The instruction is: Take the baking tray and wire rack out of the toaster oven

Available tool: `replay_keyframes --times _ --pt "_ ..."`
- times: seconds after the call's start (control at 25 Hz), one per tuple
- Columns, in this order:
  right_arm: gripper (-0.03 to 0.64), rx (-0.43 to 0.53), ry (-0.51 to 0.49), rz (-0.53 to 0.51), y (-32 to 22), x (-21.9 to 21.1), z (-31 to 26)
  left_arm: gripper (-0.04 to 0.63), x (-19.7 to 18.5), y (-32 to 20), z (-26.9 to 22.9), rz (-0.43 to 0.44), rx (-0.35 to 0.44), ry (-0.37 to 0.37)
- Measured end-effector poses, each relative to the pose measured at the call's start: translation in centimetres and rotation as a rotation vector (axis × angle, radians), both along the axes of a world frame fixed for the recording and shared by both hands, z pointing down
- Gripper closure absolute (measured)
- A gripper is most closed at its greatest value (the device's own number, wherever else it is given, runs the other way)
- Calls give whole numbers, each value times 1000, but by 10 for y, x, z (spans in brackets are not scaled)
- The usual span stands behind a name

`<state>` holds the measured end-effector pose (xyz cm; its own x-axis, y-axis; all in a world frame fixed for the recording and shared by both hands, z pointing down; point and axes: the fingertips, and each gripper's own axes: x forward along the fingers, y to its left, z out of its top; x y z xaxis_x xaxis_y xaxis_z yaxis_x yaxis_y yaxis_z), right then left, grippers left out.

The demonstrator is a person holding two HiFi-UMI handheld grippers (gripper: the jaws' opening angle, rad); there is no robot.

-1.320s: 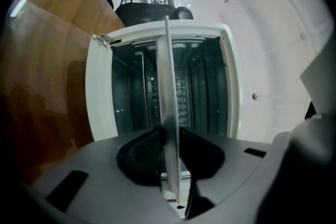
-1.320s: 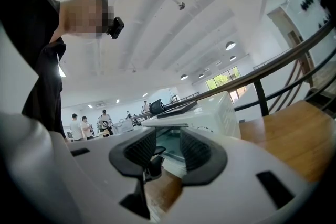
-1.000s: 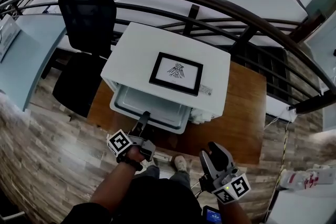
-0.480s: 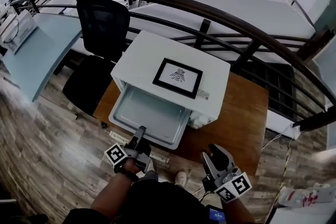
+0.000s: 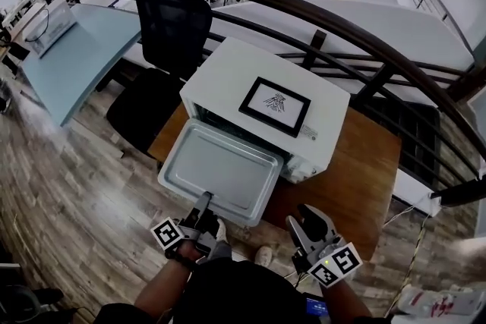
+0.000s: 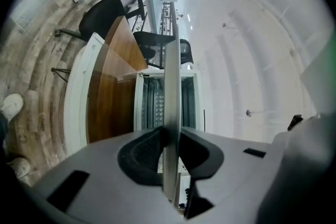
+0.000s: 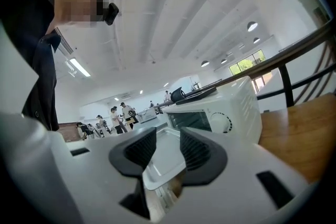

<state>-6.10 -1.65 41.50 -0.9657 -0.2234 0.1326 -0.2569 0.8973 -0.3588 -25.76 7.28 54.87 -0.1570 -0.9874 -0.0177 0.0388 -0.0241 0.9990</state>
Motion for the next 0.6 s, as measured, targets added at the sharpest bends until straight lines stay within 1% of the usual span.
replay_keyframes --times 0.16,0.32,0.44,0.6 --pt "479 -2 8 -39 6 0 2 520 11 16 -12 2 6 -46" --pt "479 10 12 -74 7 2 1 522 26 25 -33 0 43 -69" --pt "491 27 30 -51 0 7 1 522 40 32 -48 -1 75 -71" --pt "494 19 34 -1 -13 19 0 520 56 39 -65 13 102 -100"
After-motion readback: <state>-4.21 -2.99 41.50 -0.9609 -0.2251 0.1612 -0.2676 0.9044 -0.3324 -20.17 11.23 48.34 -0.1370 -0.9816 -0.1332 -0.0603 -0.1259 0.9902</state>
